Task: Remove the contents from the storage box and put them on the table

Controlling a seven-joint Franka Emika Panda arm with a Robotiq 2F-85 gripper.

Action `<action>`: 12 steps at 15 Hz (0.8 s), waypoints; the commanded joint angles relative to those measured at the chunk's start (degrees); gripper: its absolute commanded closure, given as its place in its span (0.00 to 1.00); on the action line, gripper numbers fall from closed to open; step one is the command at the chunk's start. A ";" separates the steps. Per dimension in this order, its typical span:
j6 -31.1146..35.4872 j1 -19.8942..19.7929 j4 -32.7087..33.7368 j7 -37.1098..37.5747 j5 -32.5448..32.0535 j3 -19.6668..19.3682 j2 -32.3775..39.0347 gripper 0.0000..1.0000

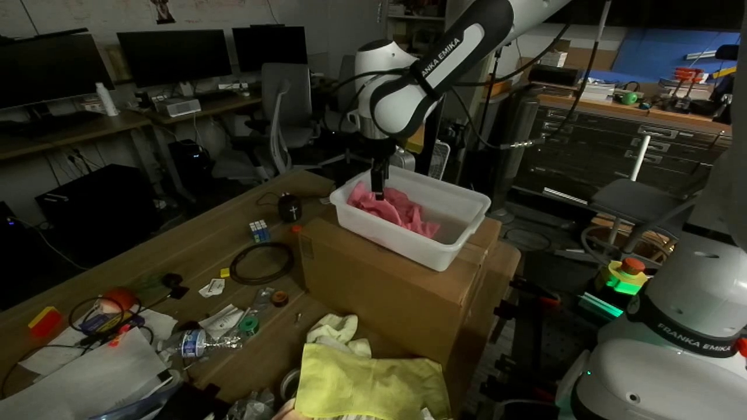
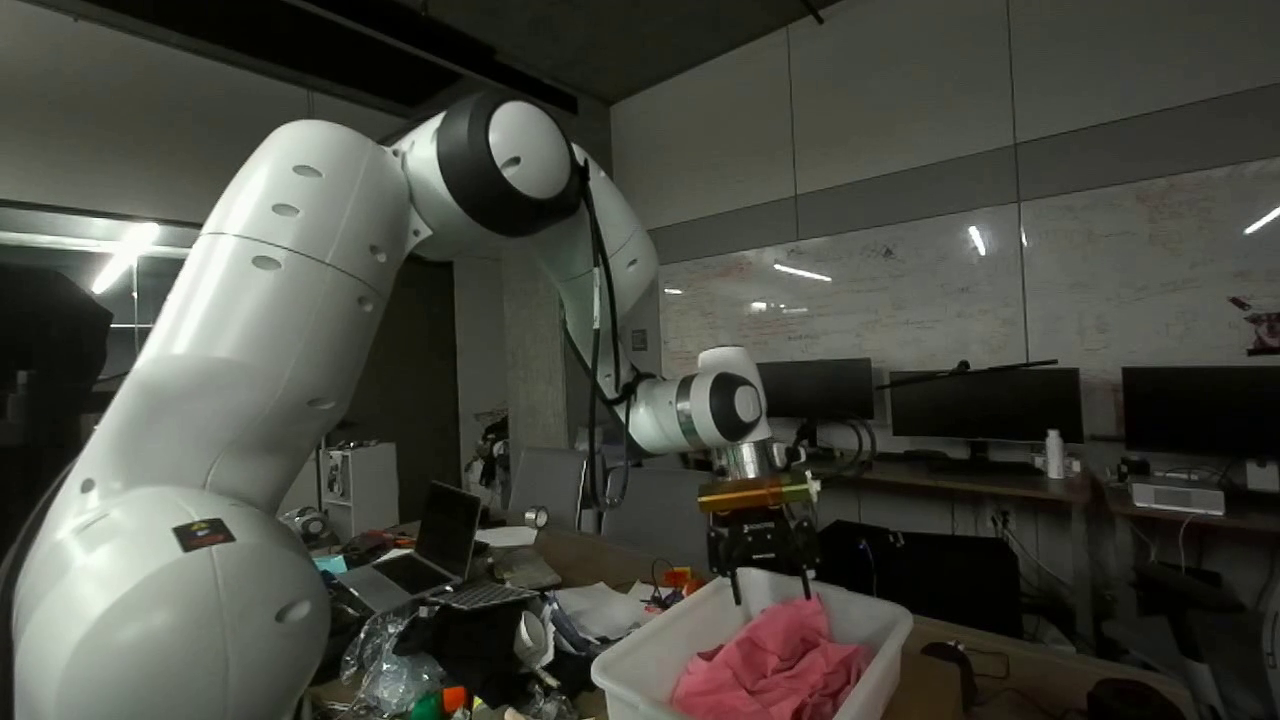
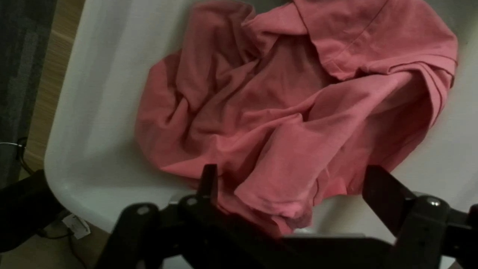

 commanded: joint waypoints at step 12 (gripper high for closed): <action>4.05 -2.57 4.82 -3.14 1.03 0.99 10.72 0.00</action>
